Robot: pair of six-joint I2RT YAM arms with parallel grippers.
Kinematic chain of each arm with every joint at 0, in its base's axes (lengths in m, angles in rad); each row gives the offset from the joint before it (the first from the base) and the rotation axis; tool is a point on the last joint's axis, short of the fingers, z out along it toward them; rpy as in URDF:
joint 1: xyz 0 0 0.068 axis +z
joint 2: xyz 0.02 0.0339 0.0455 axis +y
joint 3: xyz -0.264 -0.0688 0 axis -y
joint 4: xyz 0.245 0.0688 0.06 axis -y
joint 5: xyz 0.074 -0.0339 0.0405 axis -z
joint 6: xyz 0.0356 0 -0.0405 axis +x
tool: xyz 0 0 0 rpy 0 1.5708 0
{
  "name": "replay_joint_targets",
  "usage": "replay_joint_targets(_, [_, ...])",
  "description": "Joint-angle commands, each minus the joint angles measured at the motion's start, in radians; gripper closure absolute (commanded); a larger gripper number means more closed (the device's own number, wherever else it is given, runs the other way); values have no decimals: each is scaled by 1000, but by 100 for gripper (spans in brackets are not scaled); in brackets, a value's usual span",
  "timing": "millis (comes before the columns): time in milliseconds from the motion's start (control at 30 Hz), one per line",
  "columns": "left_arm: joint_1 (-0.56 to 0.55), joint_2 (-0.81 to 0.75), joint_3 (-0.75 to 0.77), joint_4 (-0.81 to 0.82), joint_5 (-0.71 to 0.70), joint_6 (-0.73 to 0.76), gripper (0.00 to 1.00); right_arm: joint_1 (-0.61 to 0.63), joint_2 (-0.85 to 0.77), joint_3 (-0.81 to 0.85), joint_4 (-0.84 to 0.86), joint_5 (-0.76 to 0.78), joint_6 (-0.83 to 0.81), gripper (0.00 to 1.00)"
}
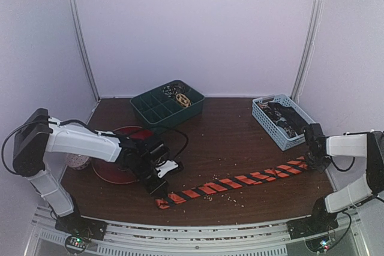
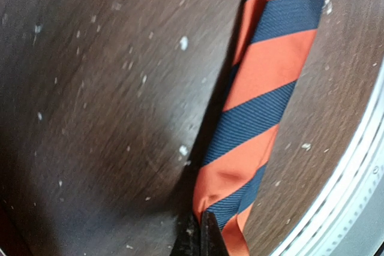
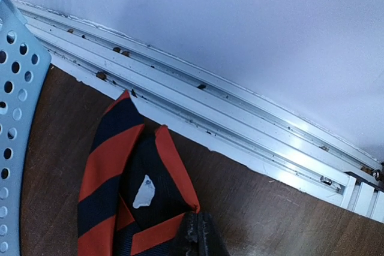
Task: Roll the ties
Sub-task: Adjust the tie at the center of the board.
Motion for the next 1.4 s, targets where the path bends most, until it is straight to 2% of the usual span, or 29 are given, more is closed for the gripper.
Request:
replay_joint_targets(0, [10, -28, -15, -45, -60, -16, 100, -11, 28, 27, 46, -17, -54, 100])
replay_joint_targets(167, [12, -44, -8, -89, -124, -47, 100, -11, 51, 23, 143, -166, -130, 100])
replay_joint_targets(567, [28, -70, -19, -179, -176, -86, 100, -13, 140, 60, 179, -166, -174, 100])
replay_joint_targets(800, [27, -120, -23, -232, -182, -100, 100, -13, 122, 59, 167, -167, -181, 100])
replay_joint_targets(833, [28, -128, -19, -234, -182, -101, 98, -13, 118, 59, 165, -171, -186, 100])
replay_joint_targets(967, [28, -153, 18, -215, -139, -93, 68, -13, 117, 72, 143, -194, -202, 100])
replay_joint_targets(1000, [27, -158, 26, -201, -121, -85, 66, -13, 120, 86, 115, -198, -200, 96])
replay_joint_targets(1167, [28, -156, 41, -114, -70, -58, 62, -13, 79, 113, 39, -234, -181, 77])
replay_joint_targets(1367, [28, -64, 19, -25, -61, -43, 61, -13, 18, 104, 43, -251, -144, 75])
